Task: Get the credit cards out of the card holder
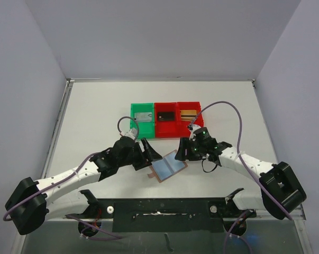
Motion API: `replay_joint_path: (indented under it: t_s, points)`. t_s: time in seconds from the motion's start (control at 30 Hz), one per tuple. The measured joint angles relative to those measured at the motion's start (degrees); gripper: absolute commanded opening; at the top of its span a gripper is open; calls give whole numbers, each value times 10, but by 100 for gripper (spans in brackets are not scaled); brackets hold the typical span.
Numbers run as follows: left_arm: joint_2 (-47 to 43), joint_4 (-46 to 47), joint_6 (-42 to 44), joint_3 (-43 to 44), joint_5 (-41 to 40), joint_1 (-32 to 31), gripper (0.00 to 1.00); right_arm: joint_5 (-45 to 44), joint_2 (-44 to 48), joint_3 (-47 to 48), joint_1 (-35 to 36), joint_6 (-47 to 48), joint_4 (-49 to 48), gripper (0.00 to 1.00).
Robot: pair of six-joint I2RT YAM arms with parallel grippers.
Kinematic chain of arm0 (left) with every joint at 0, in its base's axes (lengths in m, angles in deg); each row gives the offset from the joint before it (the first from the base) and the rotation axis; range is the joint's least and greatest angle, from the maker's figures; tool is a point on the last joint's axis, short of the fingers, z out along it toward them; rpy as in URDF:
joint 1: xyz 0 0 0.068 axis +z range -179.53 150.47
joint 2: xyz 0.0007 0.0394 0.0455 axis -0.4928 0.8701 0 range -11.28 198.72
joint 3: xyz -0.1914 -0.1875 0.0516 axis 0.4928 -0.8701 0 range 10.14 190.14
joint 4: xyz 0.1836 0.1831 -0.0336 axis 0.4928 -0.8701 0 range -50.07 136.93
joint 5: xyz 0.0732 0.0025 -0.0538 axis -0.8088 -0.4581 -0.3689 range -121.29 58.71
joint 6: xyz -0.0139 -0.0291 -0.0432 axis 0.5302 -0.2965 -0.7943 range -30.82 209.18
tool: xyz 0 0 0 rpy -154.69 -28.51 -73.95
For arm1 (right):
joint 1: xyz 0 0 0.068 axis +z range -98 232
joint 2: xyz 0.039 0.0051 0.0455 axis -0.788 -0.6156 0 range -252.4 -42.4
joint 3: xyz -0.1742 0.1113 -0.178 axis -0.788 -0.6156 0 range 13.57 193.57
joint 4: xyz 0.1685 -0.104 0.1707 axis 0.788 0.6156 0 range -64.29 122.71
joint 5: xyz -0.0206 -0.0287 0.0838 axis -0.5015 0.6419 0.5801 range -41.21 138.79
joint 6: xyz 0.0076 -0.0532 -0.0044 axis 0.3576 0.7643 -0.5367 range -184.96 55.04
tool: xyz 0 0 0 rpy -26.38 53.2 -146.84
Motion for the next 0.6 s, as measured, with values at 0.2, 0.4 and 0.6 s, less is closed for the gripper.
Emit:
replay_joint_path:
  t_s: [0.2, 0.4, 0.6]
  points:
    - [23, 20, -15, -17, -2, -1, 67, -35, -14, -8, 38, -47, -13, 51]
    - [65, 39, -16, -18, 2, -6, 65, -58, -39, -8, 45, -59, -17, 49]
    - [100, 62, -16, -24, 7, -8, 56, -63, -60, -8, 52, -59, -19, 40]
